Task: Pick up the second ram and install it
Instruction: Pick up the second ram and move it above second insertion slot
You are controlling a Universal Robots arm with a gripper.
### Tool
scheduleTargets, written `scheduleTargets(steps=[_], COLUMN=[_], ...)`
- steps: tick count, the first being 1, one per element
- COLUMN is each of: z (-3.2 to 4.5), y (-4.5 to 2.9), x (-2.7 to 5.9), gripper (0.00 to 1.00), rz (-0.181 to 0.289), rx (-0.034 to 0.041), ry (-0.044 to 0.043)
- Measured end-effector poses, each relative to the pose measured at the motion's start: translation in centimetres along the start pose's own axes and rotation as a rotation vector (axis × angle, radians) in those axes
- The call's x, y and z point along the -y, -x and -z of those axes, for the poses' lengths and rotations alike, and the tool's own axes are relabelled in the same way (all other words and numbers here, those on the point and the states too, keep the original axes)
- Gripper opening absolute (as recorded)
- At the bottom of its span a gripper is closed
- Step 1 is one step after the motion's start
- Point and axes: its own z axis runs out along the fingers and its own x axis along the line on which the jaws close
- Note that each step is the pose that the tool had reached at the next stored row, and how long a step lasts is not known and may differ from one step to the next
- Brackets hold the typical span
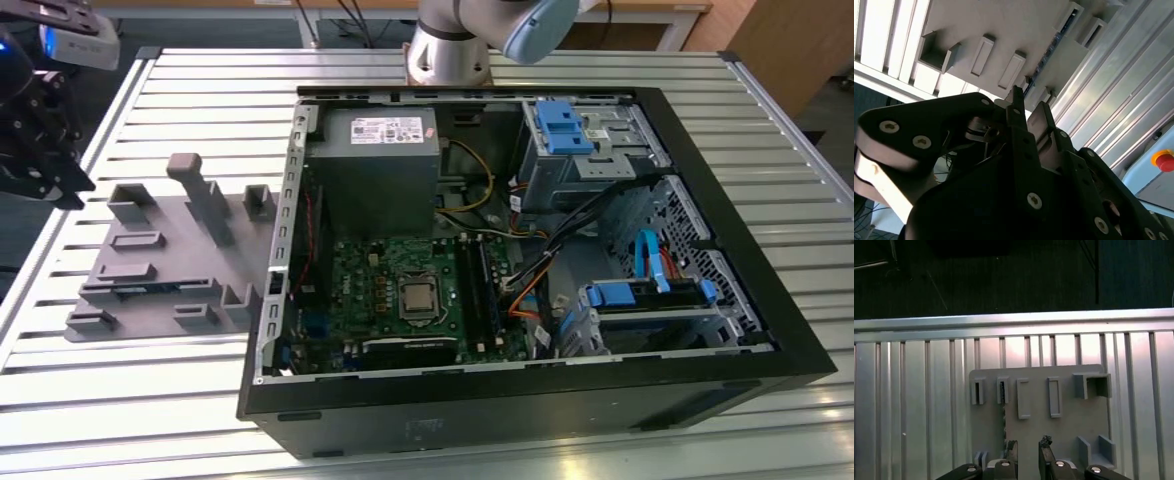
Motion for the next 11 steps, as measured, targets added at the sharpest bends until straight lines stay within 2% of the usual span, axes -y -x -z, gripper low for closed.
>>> scheduleTargets(steps=[2,11], z=[-0.08,-0.61], y=[-0.02,-0.08], x=[0.00,0.00], gripper=[0.31,0.31], rz=[0.017,0.028], rx=[-0.0005,-0.0006], ry=[-0.0001,-0.0021])
